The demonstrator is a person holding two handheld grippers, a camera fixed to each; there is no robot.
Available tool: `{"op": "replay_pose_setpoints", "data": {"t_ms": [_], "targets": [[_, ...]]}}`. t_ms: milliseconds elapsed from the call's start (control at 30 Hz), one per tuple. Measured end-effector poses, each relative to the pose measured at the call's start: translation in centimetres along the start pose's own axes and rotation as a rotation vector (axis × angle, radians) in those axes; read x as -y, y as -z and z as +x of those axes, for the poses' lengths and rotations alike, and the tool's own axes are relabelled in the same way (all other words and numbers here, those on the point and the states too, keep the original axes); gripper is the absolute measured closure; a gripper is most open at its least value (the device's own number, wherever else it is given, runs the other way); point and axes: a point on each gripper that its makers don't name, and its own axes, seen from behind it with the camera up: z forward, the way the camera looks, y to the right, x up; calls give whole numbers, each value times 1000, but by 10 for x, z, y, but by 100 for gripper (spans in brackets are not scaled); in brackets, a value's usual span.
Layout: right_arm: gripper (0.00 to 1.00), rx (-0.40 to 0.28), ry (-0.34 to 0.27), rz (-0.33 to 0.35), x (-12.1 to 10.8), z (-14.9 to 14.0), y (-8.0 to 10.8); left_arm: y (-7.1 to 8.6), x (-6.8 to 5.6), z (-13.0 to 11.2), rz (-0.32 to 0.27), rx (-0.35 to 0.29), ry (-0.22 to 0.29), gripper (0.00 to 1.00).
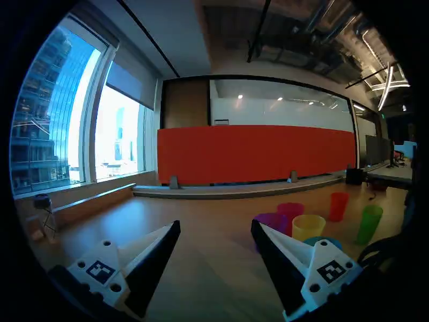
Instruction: Pour water
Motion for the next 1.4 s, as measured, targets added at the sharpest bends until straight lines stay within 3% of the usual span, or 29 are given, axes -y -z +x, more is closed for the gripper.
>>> {"op": "replay_pose_setpoints", "data": {"t_ms": [1400], "targets": [[1,4,16,12,2,0,5,0,3,-2,-7,0,18,2]]}}
